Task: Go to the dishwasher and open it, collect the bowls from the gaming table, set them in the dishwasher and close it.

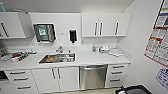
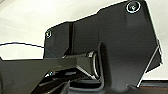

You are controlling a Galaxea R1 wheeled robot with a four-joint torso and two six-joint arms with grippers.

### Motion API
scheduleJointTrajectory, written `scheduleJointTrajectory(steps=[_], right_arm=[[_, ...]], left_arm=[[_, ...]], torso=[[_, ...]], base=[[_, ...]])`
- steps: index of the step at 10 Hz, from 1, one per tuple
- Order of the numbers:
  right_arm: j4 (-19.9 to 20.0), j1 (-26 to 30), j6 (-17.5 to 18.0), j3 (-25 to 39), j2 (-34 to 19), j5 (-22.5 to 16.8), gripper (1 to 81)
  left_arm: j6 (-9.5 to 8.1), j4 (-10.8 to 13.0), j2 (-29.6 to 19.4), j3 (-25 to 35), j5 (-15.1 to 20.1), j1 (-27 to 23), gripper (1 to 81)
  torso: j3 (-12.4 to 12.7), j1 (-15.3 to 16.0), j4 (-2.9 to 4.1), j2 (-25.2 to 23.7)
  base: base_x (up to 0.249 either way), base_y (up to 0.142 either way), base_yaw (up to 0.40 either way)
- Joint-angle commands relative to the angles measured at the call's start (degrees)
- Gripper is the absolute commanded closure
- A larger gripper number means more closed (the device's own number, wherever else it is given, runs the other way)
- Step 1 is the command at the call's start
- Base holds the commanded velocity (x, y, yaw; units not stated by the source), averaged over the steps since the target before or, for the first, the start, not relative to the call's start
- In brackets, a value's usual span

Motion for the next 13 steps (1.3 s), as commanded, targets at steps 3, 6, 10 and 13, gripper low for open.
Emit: scheduleJointTrajectory(steps=[3,6,10,13], right_arm=[[-0.03,2.69,-0.17,0.39,-0.65,-3.09,1.0],[-0.03,2.87,-0.17,0.39,-0.65,-3.09,1.0],[-0.11,2.95,-0.17,0.39,-0.56,-3.09,1.0],[-0.11,2.95,-0.17,0.39,-0.56,-3.09,1.0]], left_arm=[[0.0,-0.07,-1.05,0.62,3.05,-2.44,1.0],[0.0,-0.07,-0.97,0.62,3.05,-2.44,1.0],[0.0,-0.16,-1.05,0.62,2.97,-2.44,1.0],[-0.08,-0.16,-1.05,0.62,3.05,-2.44,1.0]], torso=[[0.0,-0.02,0.0,0.0],[0.0,-0.02,0.0,0.0],[0.0,-0.02,0.0,0.0],[-0.02,0.05,0.0,0.05]], base=[[0.08,0.0,0.0],[0.08,0.0,0.0],[0.08,0.0,0.0],[0.073,0.0,0.0]])
